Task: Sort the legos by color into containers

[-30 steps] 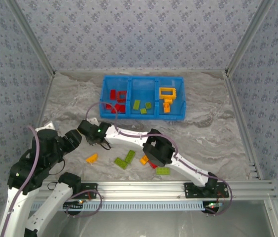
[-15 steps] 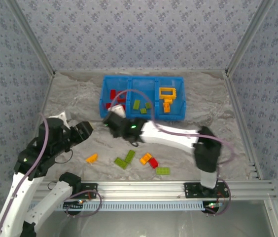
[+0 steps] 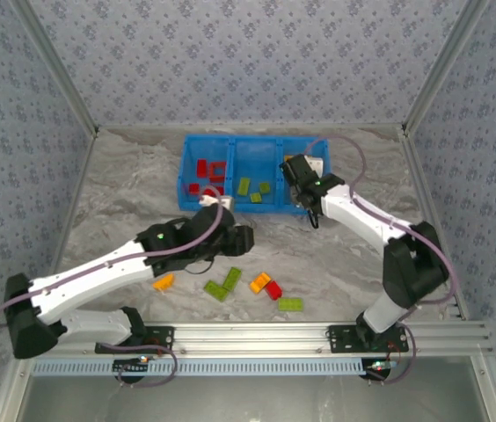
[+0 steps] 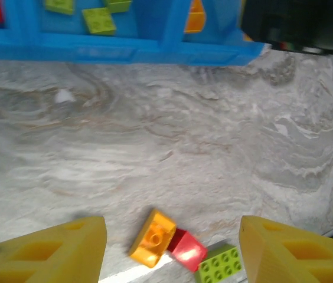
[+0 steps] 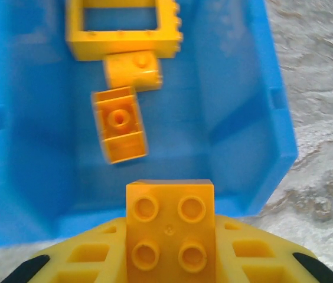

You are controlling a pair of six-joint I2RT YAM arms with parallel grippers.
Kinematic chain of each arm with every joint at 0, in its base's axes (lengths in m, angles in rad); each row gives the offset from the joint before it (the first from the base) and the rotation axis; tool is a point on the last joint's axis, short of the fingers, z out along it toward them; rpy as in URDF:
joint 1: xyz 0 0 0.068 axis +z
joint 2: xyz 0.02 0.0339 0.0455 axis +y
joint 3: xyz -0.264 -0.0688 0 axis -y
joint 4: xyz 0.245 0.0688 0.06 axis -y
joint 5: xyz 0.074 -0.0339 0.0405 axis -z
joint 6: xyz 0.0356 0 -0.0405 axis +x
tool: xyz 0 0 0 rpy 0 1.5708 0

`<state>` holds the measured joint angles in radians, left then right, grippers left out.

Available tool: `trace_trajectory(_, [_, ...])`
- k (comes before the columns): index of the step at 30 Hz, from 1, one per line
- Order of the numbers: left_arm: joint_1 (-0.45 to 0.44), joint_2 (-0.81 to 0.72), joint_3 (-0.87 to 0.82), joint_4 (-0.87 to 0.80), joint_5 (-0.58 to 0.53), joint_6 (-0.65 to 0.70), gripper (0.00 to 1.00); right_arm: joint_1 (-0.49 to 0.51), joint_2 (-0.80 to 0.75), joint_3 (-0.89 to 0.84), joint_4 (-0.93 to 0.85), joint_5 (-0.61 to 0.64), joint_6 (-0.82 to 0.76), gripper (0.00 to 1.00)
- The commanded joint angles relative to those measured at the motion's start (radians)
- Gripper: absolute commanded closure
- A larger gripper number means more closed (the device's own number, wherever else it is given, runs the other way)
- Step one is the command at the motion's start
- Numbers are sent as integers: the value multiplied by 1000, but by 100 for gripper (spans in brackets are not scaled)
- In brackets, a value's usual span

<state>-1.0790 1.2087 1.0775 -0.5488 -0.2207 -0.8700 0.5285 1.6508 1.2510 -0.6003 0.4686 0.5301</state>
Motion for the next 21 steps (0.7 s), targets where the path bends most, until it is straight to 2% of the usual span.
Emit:
trace_trajectory(1, [-18,48,75,68,-43,-20,38,-47,96,65,-42,12,-36,73])
trace_trajectory(8, [-24,122,92,38,-8,-46,37,-82,242,157,-33,-12,-59,70])
trace_trajectory(10, [-23,135,90,18,1,-46,37,-89,262,176,-39,-24,-61,65])
trace_trajectory(11, [-24,142,88,10,10,-47,36,-89,267,185,-42,-25,-60,59])
trace_trajectory(12, [-24,149,86,0,17,-52,36,-88,264,190,-46,-26,-60,53])
trace_trajectory(15, [-25,164,75,-38,39,-87,34,-79,218,190,-44,-21,-58,43])
trace_trajectory(21, [-38,200,38,-43,157,-258,34,-38,49,189,-43,4,-92,39])
